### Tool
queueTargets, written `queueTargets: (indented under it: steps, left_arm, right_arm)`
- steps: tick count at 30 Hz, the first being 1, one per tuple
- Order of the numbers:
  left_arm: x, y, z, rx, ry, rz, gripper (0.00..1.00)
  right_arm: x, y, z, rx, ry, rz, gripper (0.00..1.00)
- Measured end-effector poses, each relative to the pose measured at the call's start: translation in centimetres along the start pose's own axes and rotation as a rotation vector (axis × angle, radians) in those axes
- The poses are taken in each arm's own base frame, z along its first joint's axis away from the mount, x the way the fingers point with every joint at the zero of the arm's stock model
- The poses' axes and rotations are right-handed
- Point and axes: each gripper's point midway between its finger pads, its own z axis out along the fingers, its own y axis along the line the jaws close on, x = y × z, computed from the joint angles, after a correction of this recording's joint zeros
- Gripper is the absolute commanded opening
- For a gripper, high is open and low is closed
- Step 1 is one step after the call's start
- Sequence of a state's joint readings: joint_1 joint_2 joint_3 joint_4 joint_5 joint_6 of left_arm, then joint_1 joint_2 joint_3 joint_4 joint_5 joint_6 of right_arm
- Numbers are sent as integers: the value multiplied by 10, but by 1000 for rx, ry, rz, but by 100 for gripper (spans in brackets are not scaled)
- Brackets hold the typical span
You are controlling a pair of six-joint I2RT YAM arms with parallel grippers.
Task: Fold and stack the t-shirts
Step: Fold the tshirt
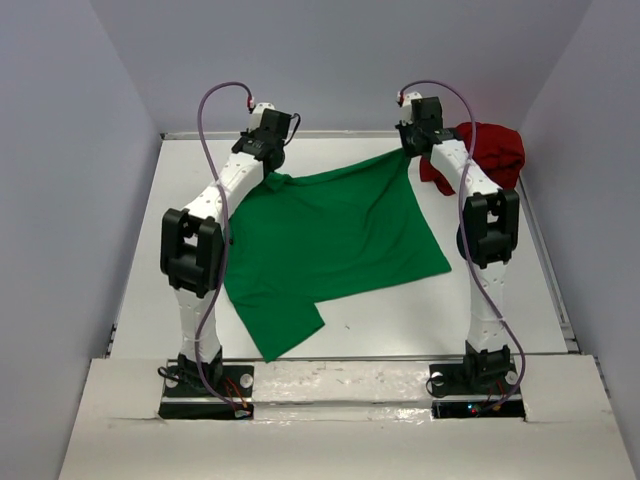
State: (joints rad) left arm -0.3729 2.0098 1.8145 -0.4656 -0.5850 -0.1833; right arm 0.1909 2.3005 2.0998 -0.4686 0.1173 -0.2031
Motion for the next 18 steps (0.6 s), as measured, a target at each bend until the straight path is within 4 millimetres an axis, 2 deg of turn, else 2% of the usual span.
queueTargets:
  steps: [5,9,18]
  left_arm:
    - [-13,33,-11,-59,-15,-68,0]
    - [-18,55,-19,-95,-26,-100,0]
    - [14,70,-30,-130,20,-69,0]
  right_arm:
    - [-15,-12,-15,48,-31,8,0]
    - [-15,-16,-16,69,-30,8,0]
    - [2,-19,-13,102,18,2,0]
